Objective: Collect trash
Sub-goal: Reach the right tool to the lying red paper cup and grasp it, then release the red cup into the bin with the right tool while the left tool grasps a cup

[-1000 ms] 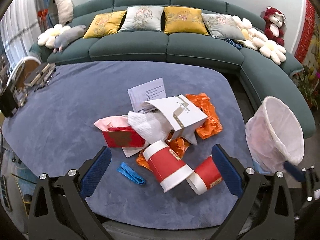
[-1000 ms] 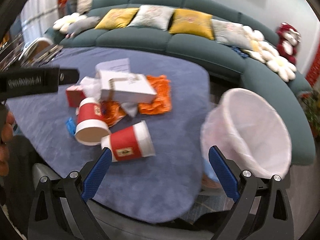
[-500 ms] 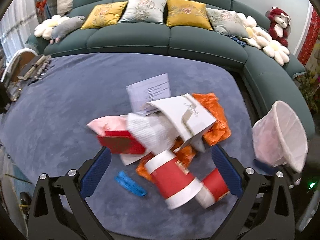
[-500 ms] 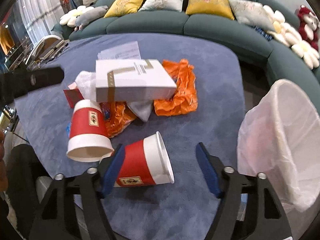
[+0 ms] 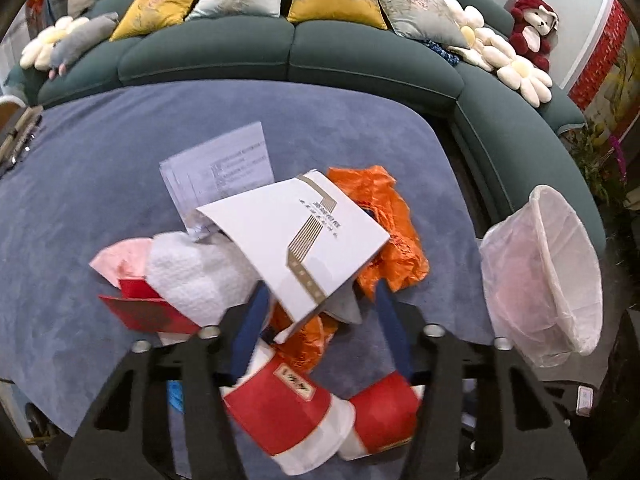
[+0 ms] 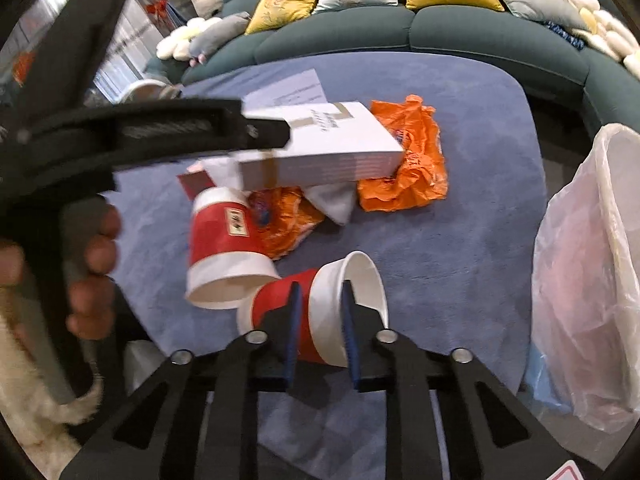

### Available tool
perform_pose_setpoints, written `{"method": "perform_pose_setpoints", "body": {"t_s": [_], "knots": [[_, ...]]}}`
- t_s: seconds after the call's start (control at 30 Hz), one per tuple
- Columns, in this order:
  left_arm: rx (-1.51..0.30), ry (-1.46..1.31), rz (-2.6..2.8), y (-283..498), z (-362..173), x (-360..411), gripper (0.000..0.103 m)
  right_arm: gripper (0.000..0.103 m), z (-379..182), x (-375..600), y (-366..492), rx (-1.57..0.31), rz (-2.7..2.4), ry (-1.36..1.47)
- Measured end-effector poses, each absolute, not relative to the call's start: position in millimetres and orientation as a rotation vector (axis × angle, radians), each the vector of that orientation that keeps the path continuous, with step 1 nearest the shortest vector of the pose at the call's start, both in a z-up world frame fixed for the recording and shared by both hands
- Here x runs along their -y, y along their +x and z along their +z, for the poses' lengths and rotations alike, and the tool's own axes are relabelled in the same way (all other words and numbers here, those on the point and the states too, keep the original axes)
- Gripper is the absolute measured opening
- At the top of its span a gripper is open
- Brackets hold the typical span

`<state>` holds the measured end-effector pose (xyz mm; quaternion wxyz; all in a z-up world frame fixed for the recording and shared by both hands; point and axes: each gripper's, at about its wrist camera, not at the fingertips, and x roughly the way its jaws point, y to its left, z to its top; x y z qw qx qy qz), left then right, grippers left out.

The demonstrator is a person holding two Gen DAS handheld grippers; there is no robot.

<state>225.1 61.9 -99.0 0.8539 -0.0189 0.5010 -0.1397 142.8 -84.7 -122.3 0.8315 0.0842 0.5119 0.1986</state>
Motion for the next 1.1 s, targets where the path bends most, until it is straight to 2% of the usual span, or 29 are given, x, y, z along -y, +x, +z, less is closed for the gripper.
{"method": "perform_pose_setpoints", "body": {"t_s": [0.13, 0.33, 0.67, 0.9, 0.97, 1.0, 1.03, 1.1], "knots": [[-1.078, -0.05, -0.316, 224, -102, -60, 0.007, 0.01, -115, 84, 134, -1.078, 0.448, 0.203], [-1.062, -0.085, -0.33, 213, -93, -59, 0.001, 0.004, -95, 82, 118, -1.048, 0.45, 0.204], [-1.002, -0.081, -0.368, 181, -60, -48, 0.0, 0.004, -51, 122, 102, -0.931, 0.317, 0.232], [-1.025, -0.11, -0.352, 164, -62, -46, 0.002, 0.004, -38, 154, 95, -0.881, 0.209, 0.261], [-1.04, -0.123, -0.324, 161, -71, -51, 0.012, 0.004, -39, 159, 93, -0.88, 0.191, 0.269], [-1.045, -0.127, -0.313, 159, -74, -54, 0.025, 0.004, -38, 160, 92, -0.88, 0.185, 0.273], [-1.046, -0.135, -0.299, 158, -78, -57, 0.032, 0.004, -39, 163, 92, -0.881, 0.178, 0.28], [-1.033, -0.156, -0.282, 159, -82, -64, 0.033, 0.004, -42, 166, 92, -0.885, 0.169, 0.29]]}}
